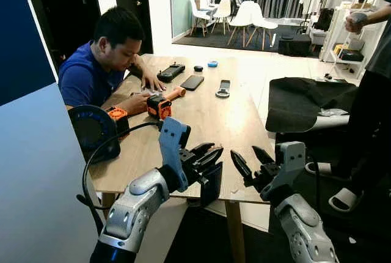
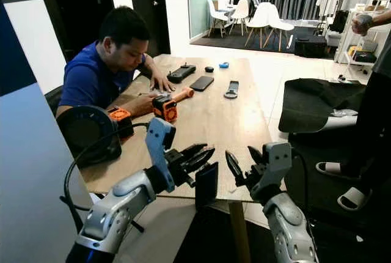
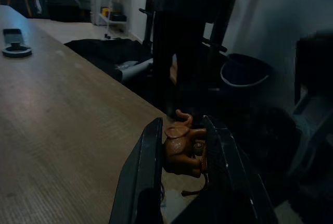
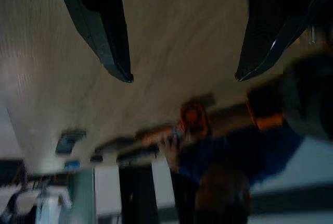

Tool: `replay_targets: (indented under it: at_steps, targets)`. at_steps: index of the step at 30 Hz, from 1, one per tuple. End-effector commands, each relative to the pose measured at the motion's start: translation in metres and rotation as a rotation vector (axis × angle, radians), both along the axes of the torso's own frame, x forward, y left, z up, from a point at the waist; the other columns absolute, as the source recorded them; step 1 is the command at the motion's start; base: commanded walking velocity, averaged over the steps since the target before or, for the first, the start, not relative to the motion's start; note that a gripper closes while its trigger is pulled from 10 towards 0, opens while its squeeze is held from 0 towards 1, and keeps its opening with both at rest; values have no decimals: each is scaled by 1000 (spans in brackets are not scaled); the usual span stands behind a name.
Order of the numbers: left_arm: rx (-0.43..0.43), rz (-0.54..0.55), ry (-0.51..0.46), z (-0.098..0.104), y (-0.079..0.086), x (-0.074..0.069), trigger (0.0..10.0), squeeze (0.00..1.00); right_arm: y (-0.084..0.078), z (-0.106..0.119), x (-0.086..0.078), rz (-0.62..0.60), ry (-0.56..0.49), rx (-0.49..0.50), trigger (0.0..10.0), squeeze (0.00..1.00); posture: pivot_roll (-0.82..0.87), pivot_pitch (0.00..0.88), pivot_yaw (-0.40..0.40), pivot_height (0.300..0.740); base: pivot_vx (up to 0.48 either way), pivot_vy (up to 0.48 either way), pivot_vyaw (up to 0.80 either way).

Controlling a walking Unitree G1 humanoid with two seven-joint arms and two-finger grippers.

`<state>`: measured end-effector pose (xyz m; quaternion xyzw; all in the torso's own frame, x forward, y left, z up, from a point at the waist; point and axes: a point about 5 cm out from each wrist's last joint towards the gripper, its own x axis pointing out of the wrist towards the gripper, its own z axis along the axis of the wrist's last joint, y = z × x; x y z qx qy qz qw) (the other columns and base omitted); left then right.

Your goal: Hang keys on a hook

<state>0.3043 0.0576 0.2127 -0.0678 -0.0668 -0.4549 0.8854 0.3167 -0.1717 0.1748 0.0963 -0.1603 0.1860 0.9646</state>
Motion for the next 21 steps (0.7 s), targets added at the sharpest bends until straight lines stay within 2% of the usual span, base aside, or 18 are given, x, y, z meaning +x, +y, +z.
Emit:
replay_targets:
  at_steps: [1, 5, 9, 11, 12, 16, 19, 21]
  targets:
    - [20, -24, -4, -1, 2, -3, 10000, 0, -8, 13, -4, -31, -84, 43, 10000, 0, 45, 61, 30, 740, 0, 0, 0]
    - [20, -33, -4, 0, 2, -4, 10000, 0, -13, 16, -3, -62, -97, 55, 10000, 0, 44, 60, 30, 740, 0, 0, 0]
    - [19, -44, -5, 0, 1, -4, 10000, 0, -23, 8, 2, -121, -28, 35, 10000, 0, 42, 59, 31, 740, 0, 0, 0]
    - [18, -71, -5, 1, -1, -6, 10000, 0, -30, -6, 8, -159, 62, -12, 10000, 0, 43, 58, 30, 740, 0, 0, 0]
    - [19, -77, -5, 1, -1, -7, 10000, 0, -31, -8, 9, -162, 73, -16, 10000, 0, 44, 58, 30, 740, 0, 0, 0]
    - [18, -107, -1, 0, -1, -9, 10000, 0, -34, -10, 11, -176, 82, -15, 10000, 0, 46, 58, 28, 740, 0, 0, 0]
    - [36, -176, 9, -4, -1, -16, 10000, 0, -41, -7, 13, -192, 74, 2, 10000, 0, 47, 57, 25, 740, 0, 0, 0]
    - [36, -176, 9, -4, -1, -16, 10000, 0, -41, -7, 13, -192, 74, 2, 10000, 0, 47, 57, 25, 740, 0, 0, 0]
